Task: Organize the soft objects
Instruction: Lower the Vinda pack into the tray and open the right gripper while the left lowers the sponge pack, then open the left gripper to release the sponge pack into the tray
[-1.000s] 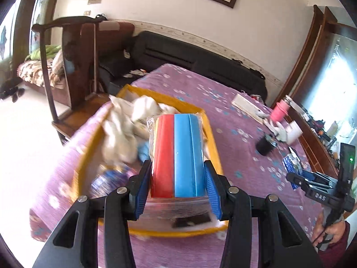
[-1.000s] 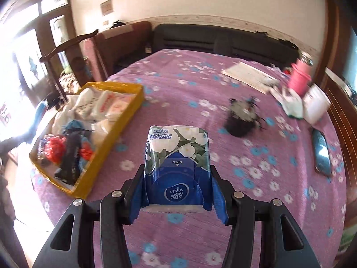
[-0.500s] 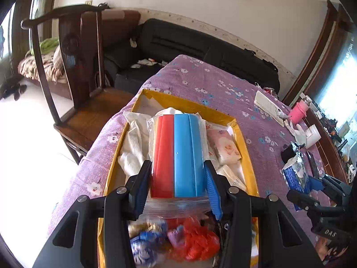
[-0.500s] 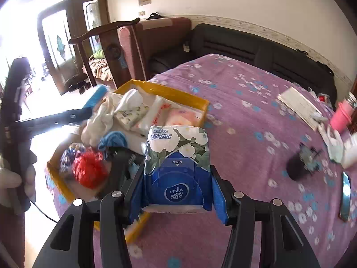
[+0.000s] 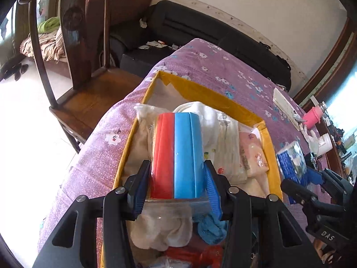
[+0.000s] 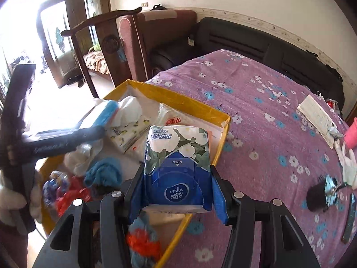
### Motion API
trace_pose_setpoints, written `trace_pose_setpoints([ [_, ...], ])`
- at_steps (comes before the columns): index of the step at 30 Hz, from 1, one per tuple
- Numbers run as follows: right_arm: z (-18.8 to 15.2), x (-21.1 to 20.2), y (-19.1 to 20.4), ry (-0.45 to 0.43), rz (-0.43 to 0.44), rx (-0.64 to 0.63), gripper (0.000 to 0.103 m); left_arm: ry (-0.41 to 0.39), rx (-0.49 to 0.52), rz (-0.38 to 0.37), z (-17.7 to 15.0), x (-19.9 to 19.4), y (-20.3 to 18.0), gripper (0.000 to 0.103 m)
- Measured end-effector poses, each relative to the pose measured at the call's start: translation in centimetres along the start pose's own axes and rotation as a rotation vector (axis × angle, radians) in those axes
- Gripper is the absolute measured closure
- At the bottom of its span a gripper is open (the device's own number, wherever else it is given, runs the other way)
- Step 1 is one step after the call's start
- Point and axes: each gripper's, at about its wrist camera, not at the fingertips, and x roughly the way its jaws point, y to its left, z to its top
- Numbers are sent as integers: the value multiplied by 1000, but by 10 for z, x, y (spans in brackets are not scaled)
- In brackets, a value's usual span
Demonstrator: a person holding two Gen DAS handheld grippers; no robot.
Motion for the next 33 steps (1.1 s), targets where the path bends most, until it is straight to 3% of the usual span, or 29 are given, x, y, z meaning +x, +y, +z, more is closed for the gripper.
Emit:
trace_pose_setpoints([
  [20, 68, 104, 13, 110, -107, -63, 46, -14, 42, 6, -3, -1, -7, 37],
  [23, 68, 98, 9, 90, -68, -47, 44, -18, 51, 7, -4, -2, -10, 34],
  [27, 68, 74, 0, 38, -45, -2, 25, -40, 46, 8, -6, -8, -12, 32],
  [33, 54, 26, -8, -32, -51, 27, 24, -111, 13, -27, -12, -35, -14, 27],
])
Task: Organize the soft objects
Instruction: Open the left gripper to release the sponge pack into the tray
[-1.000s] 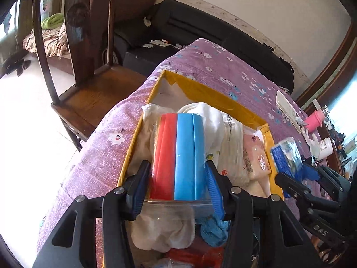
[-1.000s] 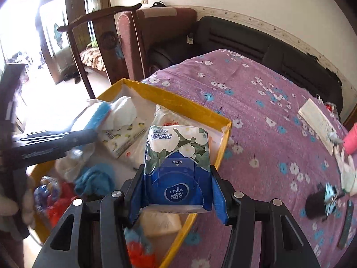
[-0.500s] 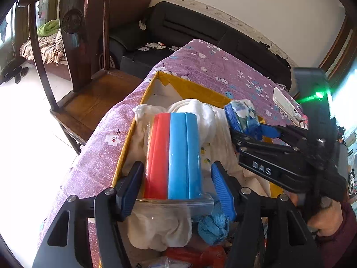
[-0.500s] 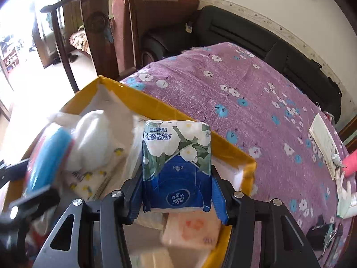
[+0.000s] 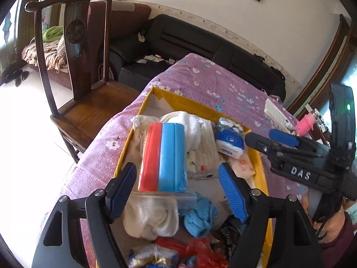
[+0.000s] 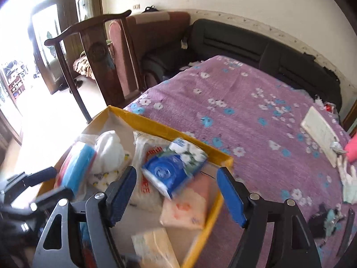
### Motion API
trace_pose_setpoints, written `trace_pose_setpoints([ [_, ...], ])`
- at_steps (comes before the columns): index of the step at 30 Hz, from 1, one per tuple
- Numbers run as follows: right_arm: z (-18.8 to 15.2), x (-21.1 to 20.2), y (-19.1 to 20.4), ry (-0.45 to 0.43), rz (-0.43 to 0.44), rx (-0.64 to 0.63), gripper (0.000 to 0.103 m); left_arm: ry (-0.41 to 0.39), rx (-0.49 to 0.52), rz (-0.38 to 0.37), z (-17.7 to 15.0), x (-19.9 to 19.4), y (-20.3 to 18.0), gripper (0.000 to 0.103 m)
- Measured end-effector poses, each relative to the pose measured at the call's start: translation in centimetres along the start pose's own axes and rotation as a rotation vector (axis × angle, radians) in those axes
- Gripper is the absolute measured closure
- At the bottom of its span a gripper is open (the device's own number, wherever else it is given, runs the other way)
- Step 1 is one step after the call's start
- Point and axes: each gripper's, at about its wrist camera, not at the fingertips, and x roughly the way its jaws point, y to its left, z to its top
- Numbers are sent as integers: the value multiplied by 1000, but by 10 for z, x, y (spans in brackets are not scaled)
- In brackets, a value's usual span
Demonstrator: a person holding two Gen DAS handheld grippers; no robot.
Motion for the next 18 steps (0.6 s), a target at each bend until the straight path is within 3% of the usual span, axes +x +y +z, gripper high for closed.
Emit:
trace_pose_setpoints([
  [6, -40, -44, -17, -47, -30, 10, 23, -68, 37, 34, -14, -32, -23, 20],
  [13, -94, -94, -60, -102, -19, 125, 21, -215, 115, 196, -40, -70, -72, 6],
  [18, -124, -123, -89, -137, -37, 182, 19, -292, 156, 265, -57, -87, -108, 0],
])
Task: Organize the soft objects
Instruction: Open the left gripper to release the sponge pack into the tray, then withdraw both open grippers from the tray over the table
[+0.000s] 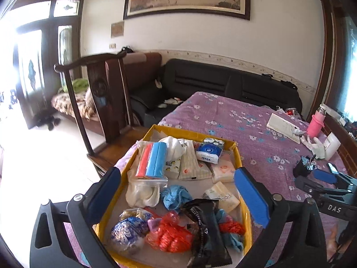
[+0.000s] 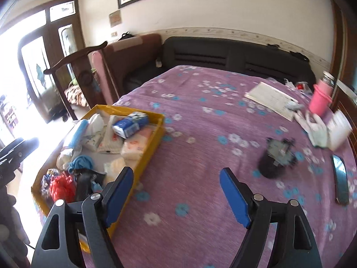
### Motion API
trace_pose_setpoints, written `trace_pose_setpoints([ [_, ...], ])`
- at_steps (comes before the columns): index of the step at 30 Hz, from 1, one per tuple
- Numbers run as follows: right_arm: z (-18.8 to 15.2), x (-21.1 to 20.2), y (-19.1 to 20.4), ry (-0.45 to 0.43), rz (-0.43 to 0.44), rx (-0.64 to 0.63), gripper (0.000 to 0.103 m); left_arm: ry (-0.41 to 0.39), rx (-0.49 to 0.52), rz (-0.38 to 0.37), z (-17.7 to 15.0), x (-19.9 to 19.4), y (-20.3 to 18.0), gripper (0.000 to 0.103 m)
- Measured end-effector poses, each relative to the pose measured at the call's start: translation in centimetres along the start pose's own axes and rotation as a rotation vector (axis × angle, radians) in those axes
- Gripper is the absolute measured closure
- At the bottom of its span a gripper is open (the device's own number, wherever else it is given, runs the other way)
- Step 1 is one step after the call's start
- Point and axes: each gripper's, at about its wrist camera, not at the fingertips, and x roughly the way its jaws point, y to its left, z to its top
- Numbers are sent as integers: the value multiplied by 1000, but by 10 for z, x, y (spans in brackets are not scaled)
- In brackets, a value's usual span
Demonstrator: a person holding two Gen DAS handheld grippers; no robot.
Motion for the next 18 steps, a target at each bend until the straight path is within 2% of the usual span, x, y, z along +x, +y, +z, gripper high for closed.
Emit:
trace_pose_setpoints([
  [4, -12, -19, -21, -21, -11, 24, 18, -30, 49, 34, -5, -16, -29, 0],
  [18, -51, -62, -71, -68, -38, 90, 16, -57, 172, 45, -21, -46, -99, 0],
])
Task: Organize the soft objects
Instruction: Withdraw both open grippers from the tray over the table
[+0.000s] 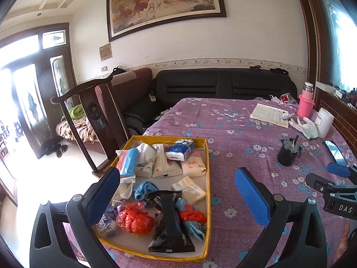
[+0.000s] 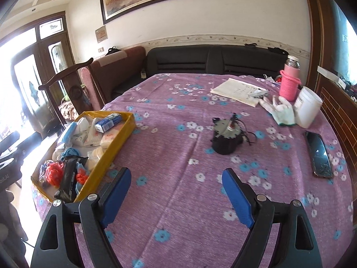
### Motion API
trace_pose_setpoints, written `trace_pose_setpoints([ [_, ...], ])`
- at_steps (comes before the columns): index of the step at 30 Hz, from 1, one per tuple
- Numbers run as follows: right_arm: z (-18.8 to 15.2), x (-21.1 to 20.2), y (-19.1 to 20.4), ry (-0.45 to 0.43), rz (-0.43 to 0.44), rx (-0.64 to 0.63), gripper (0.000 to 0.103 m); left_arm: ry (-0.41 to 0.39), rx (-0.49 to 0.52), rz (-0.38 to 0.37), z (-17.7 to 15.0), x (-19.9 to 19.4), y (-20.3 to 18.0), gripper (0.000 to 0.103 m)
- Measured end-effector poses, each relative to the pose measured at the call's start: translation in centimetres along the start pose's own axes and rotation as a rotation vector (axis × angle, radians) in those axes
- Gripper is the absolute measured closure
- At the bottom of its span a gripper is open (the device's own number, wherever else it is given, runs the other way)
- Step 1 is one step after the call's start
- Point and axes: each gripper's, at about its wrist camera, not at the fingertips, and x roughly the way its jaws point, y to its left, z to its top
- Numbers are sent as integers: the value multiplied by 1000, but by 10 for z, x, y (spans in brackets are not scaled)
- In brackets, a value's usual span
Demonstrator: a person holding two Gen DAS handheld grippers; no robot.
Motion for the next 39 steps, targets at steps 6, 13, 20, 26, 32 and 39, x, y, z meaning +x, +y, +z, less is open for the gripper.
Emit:
trace_pose_setpoints([
  [6, -8, -4, -24, 0, -10, 41, 15, 12, 50, -15, -2, -2, -23, 0],
  [13, -16, -4, -48, 8, -19, 90, 15, 25, 82, -33, -7, -1, -45, 0],
  [20, -23, 4, -68, 27, -30, 128, 15, -28, 93, -5, -8, -5, -54, 0],
  [26, -30, 13, -83, 51, -40, 157, 15, -260, 36, 67, -10, -39, -44, 0],
  [32, -27, 17, -72, 58, -38, 119, 15, -269, 33, 171, -4, -33, -13, 0],
  [39, -24, 19, -52, 49, -27, 79, 13, 259, -47, 304, -14, 84, 95, 0],
])
